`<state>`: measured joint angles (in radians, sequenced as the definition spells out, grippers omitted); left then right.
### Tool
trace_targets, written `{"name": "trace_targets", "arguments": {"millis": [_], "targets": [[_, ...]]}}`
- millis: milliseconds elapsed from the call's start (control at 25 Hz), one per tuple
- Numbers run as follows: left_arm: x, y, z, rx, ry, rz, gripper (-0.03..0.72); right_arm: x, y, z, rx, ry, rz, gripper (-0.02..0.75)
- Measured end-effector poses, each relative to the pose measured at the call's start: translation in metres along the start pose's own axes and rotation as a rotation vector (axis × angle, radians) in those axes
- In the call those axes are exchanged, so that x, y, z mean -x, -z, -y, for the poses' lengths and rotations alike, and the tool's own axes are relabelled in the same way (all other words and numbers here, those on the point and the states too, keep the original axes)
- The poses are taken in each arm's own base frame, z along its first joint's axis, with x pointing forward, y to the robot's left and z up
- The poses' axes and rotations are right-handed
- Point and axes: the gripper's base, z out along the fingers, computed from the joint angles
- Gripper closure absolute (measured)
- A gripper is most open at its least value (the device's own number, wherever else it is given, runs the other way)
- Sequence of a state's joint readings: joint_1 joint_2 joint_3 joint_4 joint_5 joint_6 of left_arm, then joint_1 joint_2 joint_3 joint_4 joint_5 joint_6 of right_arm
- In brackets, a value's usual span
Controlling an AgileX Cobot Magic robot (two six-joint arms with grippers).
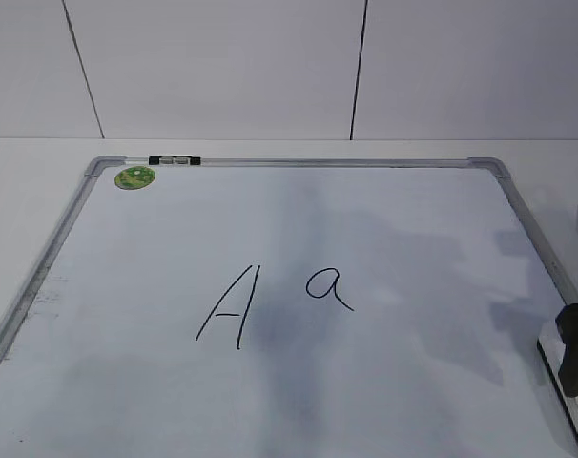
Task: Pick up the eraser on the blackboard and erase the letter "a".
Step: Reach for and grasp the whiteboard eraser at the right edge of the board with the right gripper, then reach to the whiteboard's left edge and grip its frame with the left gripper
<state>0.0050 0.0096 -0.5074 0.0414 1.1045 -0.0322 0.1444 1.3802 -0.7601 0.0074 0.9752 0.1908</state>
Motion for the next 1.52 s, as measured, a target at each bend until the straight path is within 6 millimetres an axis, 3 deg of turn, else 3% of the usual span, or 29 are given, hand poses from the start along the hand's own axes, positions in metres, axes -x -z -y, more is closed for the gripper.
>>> {"name": "trace_targets", "arguments": {"millis": [320, 1520], "targets": [[0.0, 0.0, 0.0, 0.0, 0.0, 0.0, 0.454, 0.004, -0.001, 0.004, -0.046, -0.024, 0.03, 0.059], [0.0, 0.0, 0.0, 0.0, 0.0, 0.0, 0.454, 0.02, -0.037, 0.001, -0.063, -0.023, -0.049, 0.062]]}}
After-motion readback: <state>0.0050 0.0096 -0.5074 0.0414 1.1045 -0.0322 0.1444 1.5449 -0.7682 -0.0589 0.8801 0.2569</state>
